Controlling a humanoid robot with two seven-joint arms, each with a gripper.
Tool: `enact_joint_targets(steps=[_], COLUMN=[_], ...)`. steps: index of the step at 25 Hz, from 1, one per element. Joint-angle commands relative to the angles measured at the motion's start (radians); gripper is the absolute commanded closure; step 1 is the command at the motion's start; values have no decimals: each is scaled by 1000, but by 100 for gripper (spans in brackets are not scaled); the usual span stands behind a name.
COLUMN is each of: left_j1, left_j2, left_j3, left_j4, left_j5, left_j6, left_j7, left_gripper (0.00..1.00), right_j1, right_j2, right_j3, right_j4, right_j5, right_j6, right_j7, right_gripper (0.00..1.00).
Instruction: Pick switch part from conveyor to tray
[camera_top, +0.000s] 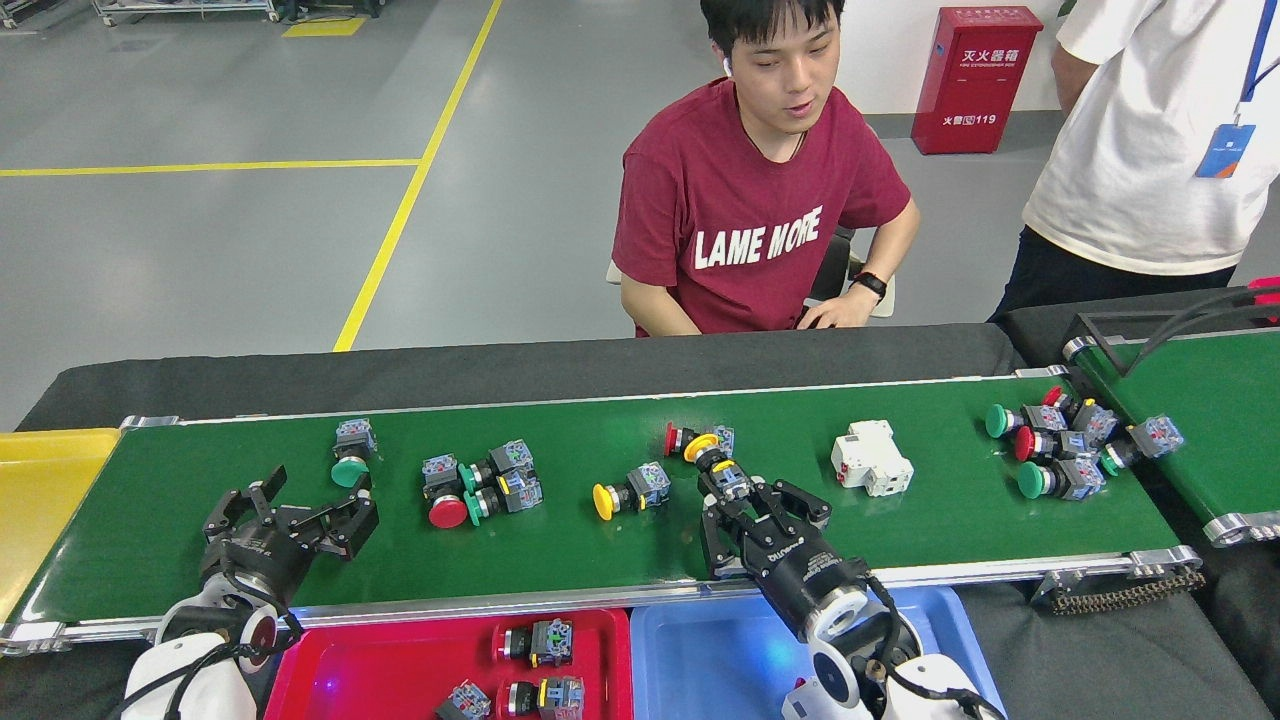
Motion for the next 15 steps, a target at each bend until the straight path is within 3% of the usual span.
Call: enact_joint_targets(steps=[1,3,5,7,8,9,10,11,15], left_j1=[-61,-92,-129,-155,-159,-164,-167,-169,-163], left_j2=[26,51,60,71,77,81,83,83,88], left_j3=[-26,-52,-73,-92,-99,-104,-101,-102,-124], left_j4=[59,139,197,248,265,284,303,315,318], left_j5=[-1,1,1,1,1,12,16,27,30], left_j6=[60,108,144,166,166,166,169,170,169], left_j7=[31,66,103,159,181,201,210,213,255], left_gripper=[1,2,11,44,58,83,91,95,98], right_j1=[12,29,30,30,30,30,29,29,24], right_j2=[-1,9,17,64,85,108,126,140,143], right_j3=[5,24,80,126,136,153,170,182,182], right_j4=[-25,-29,-32,-32,-34,-34,-34,-35,-43], right_j5=[-2,4,4,15,19,26,35,45,44], right_j6=[-117,-177,-192,-140,-116,-84,-57,-27,-11], right_j7=[3,3,5,23,34,49,68,98,123], right_gripper=[94,94,89,62,56,42,10,2,2])
